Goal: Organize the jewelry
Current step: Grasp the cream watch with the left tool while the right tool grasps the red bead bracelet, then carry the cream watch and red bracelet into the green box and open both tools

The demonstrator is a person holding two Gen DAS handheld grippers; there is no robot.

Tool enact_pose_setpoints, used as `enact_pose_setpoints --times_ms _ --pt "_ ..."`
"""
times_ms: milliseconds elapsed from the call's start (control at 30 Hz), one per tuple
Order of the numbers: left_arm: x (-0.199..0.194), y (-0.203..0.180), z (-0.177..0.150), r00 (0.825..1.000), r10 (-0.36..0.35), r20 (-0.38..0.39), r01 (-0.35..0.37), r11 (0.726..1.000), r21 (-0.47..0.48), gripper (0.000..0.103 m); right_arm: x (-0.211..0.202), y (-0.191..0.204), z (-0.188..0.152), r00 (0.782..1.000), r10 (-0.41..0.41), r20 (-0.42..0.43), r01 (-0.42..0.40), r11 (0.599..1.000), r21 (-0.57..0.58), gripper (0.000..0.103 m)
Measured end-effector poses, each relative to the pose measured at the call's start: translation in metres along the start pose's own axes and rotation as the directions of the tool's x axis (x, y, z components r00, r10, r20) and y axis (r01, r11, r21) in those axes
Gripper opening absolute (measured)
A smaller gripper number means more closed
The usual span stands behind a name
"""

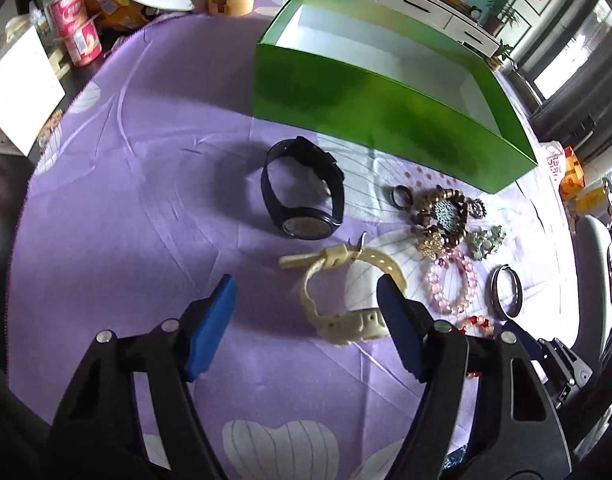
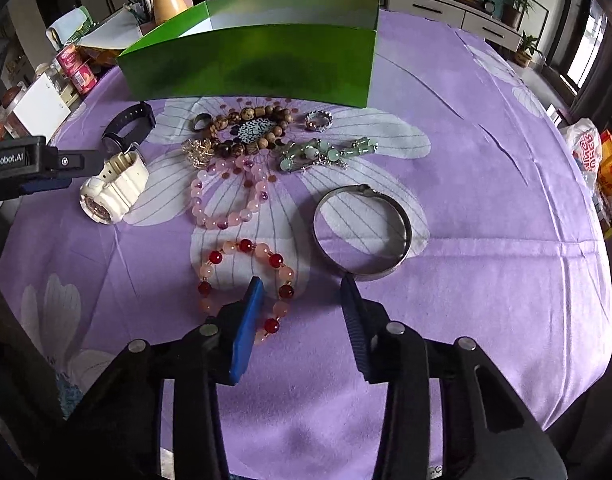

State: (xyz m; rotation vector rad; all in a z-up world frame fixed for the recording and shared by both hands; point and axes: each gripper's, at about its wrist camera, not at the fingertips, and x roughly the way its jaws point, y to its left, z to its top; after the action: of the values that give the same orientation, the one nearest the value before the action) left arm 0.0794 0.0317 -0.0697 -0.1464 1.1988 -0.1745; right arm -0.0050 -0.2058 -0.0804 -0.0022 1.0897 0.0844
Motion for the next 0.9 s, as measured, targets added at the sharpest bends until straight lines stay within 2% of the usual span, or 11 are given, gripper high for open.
enact_pose_setpoints --times_ms 133,200,267,300,367,433,500,600,900 --pt "0.008 0.004 0.0 1.0 -0.004 -0.023 0.003 1.0 -0.016 0.071 0.002 0.004 0.0 1.0 -0.008 0.026 0.009 0.999 -0.032 0.04" --pt "0.011 0.005 0.0 1.0 0.002 -0.031 -0.003 1.0 -0.022 0.062 0.002 0.006 0.001 0.999 -0.006 0.044 0.008 0.999 -0.046 0.032" --pt "0.015 0.007 0.001 0.999 0.011 -0.045 -0.013 1.0 -0.026 0.053 0.002 0.01 0.002 0.998 0.0 0.055 0.003 0.998 -0.06 0.018" --pt "0.018 0.008 0.001 0.998 0.007 -0.057 -0.009 0.999 -0.035 0.049 0.002 0.011 0.002 0.998 0.002 0.058 0.001 0.998 -0.065 0.015" --pt "0.017 0.009 0.001 0.999 0.011 -0.052 -0.013 0.999 -0.03 0.048 0.003 0.014 0.004 0.998 -0.002 0.069 0.008 0.997 -0.08 0.009" --pt "0.018 0.009 0.0 0.999 0.014 -0.047 -0.016 1.0 -0.027 0.037 0.003 0.015 0.004 0.997 0.008 0.079 -0.001 0.996 -0.087 0.007" --pt "0.018 0.007 0.0 0.999 0.035 -0.035 -0.035 0.999 -0.01 0.022 0.003 0.014 0.004 0.996 0.022 0.081 -0.016 0.997 -0.08 0.007" --pt "0.019 0.004 -0.003 1.0 -0.007 -0.029 0.007 1.0 -0.004 0.007 -0.001 0.012 0.002 0.995 0.045 0.09 -0.038 0.997 -0.071 0.007" --pt "0.012 0.002 -0.008 0.998 -0.055 0.033 0.055 0.998 0.018 0.006 -0.032 0.019 0.011 0.981 0.088 0.174 -0.071 0.992 -0.102 0.007"
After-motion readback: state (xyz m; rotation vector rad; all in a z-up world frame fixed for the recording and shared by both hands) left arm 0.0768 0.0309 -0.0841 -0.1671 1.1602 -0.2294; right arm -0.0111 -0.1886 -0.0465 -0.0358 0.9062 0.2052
